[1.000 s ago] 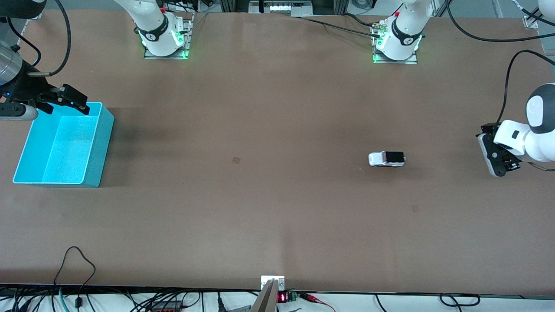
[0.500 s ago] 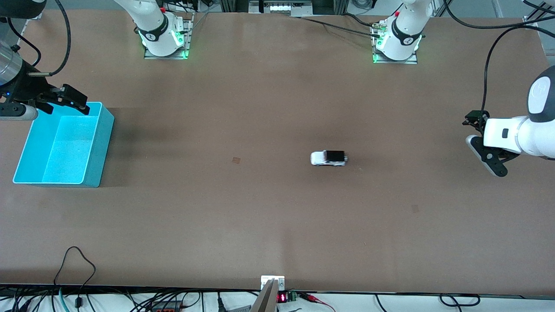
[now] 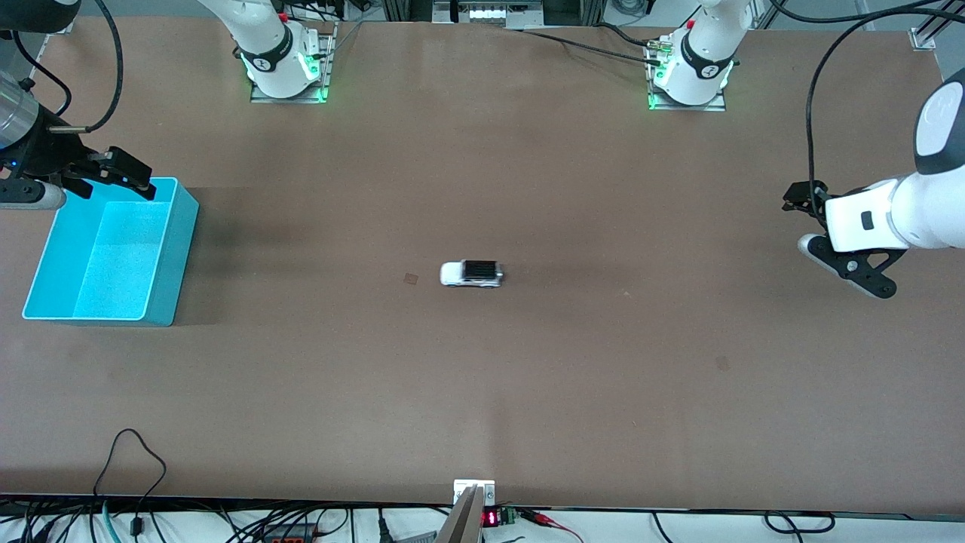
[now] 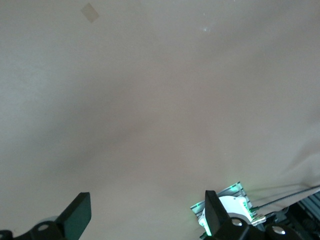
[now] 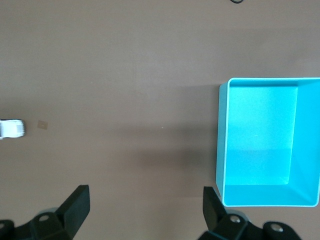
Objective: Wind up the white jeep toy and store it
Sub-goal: 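Withdraw the left gripper while the right gripper reaches toward the jeep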
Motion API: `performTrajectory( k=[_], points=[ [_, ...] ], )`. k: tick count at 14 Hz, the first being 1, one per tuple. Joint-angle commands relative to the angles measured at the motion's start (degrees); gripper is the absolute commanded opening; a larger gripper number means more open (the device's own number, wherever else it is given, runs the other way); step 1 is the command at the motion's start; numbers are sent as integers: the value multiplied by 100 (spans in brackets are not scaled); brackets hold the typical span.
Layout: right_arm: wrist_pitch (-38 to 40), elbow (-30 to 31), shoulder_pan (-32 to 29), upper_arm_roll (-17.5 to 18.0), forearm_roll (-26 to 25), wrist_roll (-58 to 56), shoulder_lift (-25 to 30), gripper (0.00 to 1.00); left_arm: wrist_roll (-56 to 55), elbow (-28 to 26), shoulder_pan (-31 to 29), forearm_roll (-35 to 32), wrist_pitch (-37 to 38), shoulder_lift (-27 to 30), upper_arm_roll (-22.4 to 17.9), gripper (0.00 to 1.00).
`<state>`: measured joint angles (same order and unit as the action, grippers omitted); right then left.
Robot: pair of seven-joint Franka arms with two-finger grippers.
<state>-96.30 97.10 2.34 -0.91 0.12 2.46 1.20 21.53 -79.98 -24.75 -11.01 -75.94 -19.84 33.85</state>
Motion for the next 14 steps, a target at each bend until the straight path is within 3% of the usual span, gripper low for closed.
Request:
performTrajectory(
  k=[1,5,10,14],
  points=[
    [24,11,-58,20,59,-106,29,100,-307,53,549,501,80,287,-763,100],
    [68,11,-50,20,41,-315,38,100,-1483,-35,1401,1047,-445,621,-1950,100],
    [147,28,-85,3,41,-562,38,100,-1494,-561,2237,1101,-1597,1034,-2961,100],
    [86,195,-67,3,24,-982,21,100,-1486,-939,2896,1110,-1722,1438,-3665,100]
  ],
)
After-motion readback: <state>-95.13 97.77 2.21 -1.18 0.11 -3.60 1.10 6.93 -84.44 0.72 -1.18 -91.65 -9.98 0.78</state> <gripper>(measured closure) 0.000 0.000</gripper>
